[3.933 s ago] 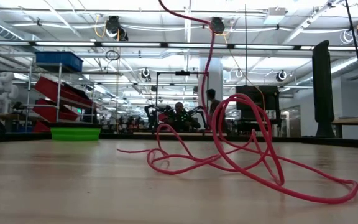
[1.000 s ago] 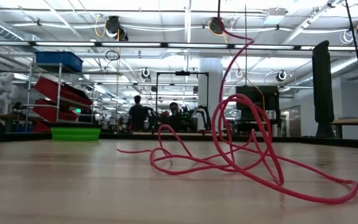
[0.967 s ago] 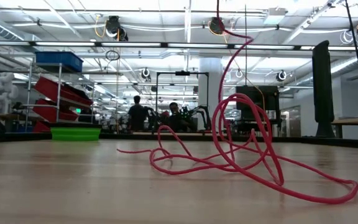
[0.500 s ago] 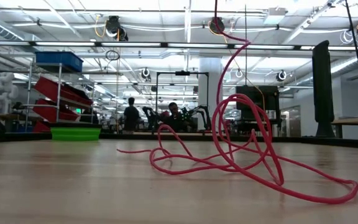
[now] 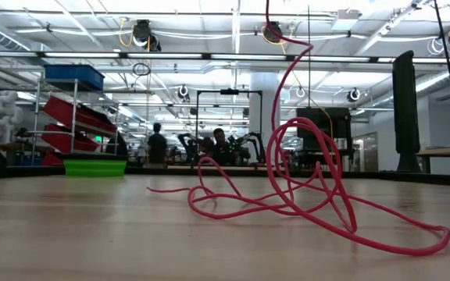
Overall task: Coil cords
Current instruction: Coil the red wire into the spool
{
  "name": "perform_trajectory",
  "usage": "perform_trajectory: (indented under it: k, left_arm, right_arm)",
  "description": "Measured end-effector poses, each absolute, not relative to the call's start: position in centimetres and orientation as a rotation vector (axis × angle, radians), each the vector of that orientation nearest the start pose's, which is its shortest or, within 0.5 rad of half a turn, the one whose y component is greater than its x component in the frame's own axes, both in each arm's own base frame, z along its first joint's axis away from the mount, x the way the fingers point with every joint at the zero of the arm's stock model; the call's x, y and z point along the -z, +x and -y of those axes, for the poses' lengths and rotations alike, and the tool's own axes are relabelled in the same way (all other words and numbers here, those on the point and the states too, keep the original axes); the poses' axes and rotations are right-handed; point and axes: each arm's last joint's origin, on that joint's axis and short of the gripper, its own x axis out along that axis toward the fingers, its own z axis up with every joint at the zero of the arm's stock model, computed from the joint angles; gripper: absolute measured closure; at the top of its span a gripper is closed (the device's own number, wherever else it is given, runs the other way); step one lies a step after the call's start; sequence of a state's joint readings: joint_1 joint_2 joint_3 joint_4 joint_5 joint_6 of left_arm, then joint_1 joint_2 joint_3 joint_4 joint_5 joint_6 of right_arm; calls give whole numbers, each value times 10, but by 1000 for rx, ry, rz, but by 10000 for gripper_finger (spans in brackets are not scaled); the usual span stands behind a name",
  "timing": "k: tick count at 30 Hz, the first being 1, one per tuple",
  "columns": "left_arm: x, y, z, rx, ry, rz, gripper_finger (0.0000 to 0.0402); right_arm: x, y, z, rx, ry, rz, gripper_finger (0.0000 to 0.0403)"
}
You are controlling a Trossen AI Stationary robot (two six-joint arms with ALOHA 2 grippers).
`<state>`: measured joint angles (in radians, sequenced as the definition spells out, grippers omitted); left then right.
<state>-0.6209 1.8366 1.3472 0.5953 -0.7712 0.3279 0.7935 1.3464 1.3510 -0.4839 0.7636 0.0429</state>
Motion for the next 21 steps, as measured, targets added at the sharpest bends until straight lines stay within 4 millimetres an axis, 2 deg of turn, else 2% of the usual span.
perform_trajectory:
  k: [14,21]
  left_arm:
    - [-306,355,229,-156,251,58,401]
    - [-306,355,229,-156,250,59,398]
  right_arm:
    - [-379,220,-185,-10,-299,-351,291]
    - [-377,226,-182,10,-296,-361,327]
